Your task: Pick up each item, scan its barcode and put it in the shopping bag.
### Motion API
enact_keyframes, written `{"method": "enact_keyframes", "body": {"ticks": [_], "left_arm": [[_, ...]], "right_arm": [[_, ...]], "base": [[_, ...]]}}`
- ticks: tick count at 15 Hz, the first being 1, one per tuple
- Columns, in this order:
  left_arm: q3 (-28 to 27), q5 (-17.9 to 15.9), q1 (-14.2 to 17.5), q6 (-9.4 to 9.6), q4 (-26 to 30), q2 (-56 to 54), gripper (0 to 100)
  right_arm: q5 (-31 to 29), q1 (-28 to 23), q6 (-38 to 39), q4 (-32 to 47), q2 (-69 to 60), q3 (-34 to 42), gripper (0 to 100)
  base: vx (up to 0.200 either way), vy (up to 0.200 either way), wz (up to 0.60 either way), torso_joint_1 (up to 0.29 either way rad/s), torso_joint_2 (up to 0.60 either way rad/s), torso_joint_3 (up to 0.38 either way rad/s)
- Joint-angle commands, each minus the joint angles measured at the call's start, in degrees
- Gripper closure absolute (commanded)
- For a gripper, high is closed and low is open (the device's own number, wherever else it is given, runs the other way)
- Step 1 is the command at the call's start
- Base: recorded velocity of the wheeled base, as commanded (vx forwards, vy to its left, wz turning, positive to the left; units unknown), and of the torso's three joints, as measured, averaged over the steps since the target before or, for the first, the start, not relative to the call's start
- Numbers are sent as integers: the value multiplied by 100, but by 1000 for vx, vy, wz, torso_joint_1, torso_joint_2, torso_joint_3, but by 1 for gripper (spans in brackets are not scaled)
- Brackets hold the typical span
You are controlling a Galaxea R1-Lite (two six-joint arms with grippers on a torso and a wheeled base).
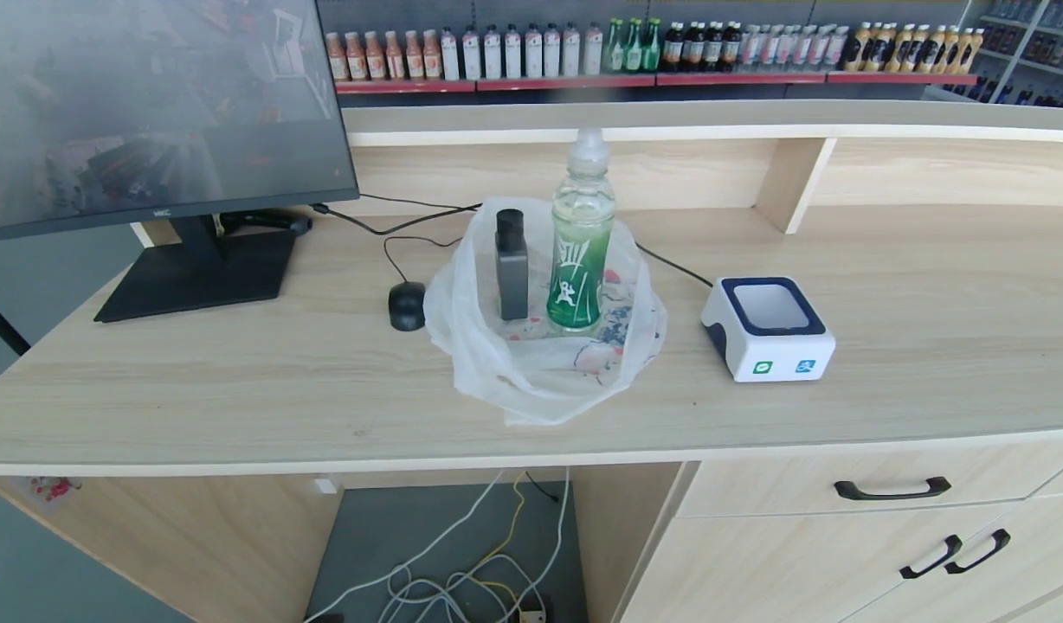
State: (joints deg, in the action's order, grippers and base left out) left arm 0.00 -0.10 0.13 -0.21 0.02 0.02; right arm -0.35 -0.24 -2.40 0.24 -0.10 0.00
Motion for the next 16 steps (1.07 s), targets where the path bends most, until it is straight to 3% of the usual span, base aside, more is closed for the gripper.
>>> {"method": "enact_keyframes", "body": {"ticks": [1, 16], "left_arm": [[0, 1, 4, -6, -2, -2, 0], [0, 1, 4, -6, -2, -2, 0]], "right_arm": [[0, -2, -6, 2, 10, 0, 0], [0, -2, 100, 2, 10, 0, 0]], "base": [[0, -200, 0, 2, -2, 2], [0, -200, 0, 2, 1, 2]]}}
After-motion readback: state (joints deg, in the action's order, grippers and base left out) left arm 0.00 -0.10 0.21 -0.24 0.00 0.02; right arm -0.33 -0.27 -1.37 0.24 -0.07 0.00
